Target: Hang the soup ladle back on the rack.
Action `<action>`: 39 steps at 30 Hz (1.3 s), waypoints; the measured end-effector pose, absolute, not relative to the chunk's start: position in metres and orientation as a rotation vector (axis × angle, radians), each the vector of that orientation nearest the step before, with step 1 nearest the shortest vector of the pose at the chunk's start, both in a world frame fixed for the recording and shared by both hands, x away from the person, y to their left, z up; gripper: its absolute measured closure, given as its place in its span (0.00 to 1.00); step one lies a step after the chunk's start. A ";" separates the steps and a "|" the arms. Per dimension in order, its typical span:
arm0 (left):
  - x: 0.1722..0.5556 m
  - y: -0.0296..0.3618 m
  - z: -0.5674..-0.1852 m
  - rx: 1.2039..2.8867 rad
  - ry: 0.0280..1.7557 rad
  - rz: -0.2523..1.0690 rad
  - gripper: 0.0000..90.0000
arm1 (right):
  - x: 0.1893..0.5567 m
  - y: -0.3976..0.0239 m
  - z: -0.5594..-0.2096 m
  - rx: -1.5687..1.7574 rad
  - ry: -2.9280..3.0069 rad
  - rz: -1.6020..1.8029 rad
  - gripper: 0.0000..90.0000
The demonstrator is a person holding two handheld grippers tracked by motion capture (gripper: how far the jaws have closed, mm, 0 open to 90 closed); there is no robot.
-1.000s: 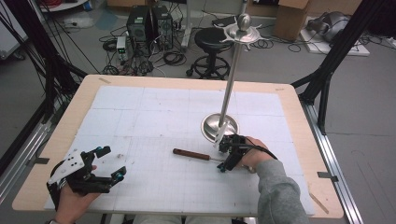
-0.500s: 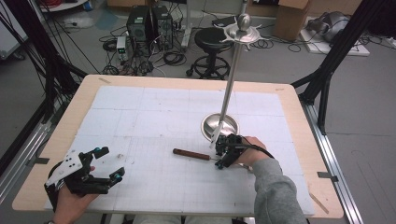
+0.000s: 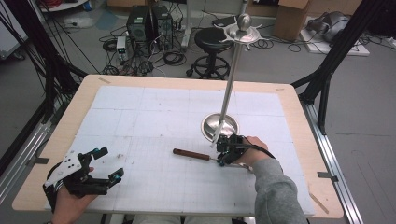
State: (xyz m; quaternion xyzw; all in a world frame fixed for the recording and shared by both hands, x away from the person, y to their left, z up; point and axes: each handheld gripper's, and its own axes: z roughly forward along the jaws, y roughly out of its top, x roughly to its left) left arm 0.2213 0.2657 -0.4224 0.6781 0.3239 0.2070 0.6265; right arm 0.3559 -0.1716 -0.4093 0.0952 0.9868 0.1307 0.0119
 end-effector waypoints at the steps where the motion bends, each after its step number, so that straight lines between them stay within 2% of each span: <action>1: 0.221 0.266 -0.422 1.555 0.743 0.475 0.02 | 0.356 -0.172 -0.409 0.297 3.077 0.408 0.89; 14: 0.222 0.267 -0.422 1.547 0.748 0.479 0.02 | 0.348 -0.171 -0.407 0.297 3.061 0.363 0.94; 39: 0.223 0.266 -0.420 1.539 0.737 0.489 0.02 | 0.341 -0.235 -0.370 0.483 2.880 1.082 0.94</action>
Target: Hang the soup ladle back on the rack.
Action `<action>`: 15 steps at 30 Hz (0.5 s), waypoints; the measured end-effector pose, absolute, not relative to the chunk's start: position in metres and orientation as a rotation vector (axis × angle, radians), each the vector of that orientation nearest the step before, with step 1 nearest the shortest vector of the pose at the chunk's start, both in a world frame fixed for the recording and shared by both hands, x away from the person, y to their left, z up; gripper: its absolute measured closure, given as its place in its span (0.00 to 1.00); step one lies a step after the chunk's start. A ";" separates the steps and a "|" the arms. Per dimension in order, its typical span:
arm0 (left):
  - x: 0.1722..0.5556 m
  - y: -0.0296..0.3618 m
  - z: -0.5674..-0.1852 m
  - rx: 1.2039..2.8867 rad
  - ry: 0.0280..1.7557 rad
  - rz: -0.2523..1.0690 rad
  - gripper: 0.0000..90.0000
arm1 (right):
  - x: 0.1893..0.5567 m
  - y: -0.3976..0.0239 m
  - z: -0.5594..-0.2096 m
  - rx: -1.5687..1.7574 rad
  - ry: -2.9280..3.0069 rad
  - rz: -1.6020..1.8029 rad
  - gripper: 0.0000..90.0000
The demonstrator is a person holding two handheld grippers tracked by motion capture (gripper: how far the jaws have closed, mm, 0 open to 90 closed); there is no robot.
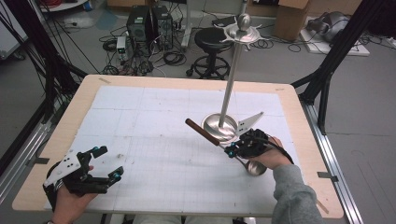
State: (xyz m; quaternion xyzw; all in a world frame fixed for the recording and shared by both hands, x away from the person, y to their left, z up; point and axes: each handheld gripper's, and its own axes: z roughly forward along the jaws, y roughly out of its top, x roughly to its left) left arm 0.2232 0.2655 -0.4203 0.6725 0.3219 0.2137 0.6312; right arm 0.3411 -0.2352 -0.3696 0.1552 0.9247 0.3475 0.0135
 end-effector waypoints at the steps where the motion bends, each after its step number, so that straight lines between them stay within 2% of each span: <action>1: 0.223 0.266 -0.421 1.539 0.735 0.490 0.02 | 0.340 -0.239 -0.367 0.490 2.862 1.109 0.94; 15: 0.222 0.266 -0.420 1.536 0.725 0.498 0.02 | 0.333 -0.275 -0.345 0.560 2.671 1.336 0.94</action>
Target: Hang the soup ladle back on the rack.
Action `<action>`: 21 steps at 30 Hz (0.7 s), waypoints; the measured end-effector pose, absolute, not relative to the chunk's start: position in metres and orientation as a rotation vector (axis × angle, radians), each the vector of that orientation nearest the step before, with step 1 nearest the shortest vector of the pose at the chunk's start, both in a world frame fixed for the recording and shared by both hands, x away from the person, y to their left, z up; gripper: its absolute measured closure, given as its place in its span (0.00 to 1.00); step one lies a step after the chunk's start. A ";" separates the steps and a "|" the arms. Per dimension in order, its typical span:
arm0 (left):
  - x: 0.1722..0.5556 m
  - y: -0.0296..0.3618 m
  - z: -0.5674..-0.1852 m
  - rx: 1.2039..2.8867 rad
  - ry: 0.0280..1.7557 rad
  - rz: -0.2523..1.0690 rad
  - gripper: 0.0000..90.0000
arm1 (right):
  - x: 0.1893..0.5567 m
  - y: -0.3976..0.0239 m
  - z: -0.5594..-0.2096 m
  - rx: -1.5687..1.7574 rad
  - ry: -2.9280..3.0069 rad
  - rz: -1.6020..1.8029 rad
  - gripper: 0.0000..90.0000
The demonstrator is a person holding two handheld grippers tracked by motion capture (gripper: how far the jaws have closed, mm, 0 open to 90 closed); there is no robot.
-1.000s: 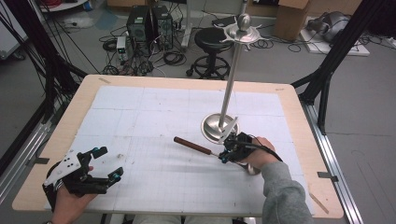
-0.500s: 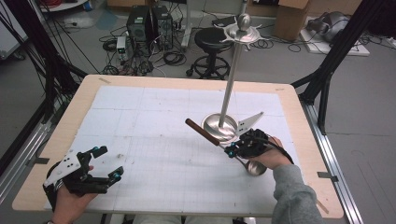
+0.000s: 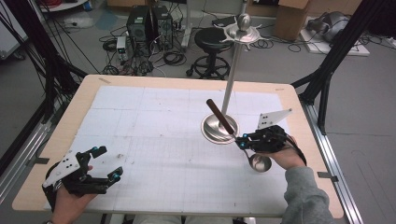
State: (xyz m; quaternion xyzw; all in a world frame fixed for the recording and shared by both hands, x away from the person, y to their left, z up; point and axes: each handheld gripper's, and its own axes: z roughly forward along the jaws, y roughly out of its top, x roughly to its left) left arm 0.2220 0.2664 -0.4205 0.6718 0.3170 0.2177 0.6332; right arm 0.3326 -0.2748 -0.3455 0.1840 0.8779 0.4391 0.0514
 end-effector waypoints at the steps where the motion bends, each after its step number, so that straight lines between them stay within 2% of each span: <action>1: 0.222 0.267 -0.420 1.538 0.725 0.498 0.02 | 0.332 -0.277 -0.344 0.572 2.649 1.343 0.94; 21: 0.221 0.267 -0.421 1.539 0.731 0.501 0.02 | 0.322 -0.319 -0.323 0.632 2.432 1.502 0.94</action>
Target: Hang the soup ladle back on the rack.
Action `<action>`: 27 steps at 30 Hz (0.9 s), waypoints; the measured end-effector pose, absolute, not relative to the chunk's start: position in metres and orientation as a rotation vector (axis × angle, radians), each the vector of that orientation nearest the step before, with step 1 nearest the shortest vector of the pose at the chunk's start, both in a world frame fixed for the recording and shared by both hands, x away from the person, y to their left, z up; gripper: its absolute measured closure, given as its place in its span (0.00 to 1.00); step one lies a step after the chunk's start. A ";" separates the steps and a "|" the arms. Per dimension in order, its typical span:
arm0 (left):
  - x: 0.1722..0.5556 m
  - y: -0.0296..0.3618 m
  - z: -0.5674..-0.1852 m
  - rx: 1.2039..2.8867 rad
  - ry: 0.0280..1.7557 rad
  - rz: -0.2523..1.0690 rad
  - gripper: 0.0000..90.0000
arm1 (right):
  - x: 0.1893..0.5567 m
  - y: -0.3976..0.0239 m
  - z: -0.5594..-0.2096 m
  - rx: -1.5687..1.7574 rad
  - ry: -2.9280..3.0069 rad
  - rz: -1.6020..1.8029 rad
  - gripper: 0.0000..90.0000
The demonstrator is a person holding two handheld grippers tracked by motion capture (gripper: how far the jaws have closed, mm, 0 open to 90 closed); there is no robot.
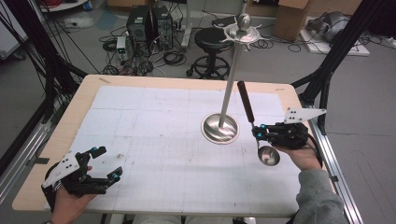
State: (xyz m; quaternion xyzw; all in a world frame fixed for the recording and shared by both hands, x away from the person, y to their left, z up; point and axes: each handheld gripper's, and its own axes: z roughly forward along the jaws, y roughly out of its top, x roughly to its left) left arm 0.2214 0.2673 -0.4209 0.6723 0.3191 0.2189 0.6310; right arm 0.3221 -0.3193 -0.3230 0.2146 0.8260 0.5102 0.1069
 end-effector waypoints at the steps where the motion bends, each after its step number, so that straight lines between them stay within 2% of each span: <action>1: 0.221 0.267 -0.422 1.543 0.735 0.500 0.02 | 0.322 -0.324 -0.320 0.658 2.417 1.518 0.94; 27: 0.218 0.271 -0.422 1.554 0.753 0.537 0.02 | 0.326 -0.342 -0.289 0.670 2.248 1.572 0.94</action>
